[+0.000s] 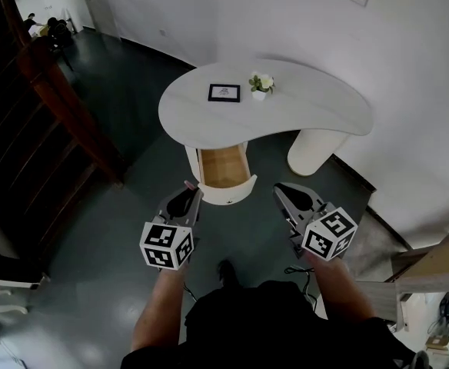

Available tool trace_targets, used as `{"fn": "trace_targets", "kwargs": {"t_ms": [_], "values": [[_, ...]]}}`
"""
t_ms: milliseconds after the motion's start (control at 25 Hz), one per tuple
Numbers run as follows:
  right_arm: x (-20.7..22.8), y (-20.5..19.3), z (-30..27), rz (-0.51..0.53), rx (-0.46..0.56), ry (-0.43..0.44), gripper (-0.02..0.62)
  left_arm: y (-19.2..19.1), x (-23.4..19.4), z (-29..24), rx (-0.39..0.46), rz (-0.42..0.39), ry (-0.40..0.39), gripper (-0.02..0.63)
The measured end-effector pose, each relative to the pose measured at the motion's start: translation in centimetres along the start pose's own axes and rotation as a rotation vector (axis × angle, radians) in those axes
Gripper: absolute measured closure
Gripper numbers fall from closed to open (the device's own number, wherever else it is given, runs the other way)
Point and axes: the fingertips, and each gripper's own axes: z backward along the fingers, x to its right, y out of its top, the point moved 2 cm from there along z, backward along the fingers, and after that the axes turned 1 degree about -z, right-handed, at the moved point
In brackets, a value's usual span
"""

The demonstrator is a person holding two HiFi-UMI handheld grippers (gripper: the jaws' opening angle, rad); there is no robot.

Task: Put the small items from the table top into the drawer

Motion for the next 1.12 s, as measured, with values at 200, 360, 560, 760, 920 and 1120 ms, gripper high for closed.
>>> {"fn": "trace_targets", "kwargs": {"t_ms": [200,360,560,760,920,1120], "values": [[0.5,0.7,-3.2,0.009,-0.021,0.019,0.584,0.2,-2.9,-1.0,0.011,0.027,0.018,0.555],[1.6,1.0,-5.1,-0.004,-0.022,0.025,0.584,0.1,-4.3,-2.0,-0.001,0.037,0.029,0.555],[3.5,0.7,-7.3,-0.034,-0.023,0.053,0.584,-0.1,-5.3,-3.9,-0.030,0.033,0.043,0.555],[6.3,0.3,-9.4,-0.060,-0.039,0.094,0.584,-0.4,-5.8,-6.6,-0.063,0.034,0.071,0.555],[9.6,-0.2,-10.8,-0.080,-0.064,0.129,0.584,-0.9,-6.0,-9.5,-0.092,0.047,0.102,0.555],[14.0,-0.3,-12.2,-0.094,-0.096,0.170,0.584,-1.2,-5.6,-13.2,-0.130,0.057,0.135,0.555]]}}
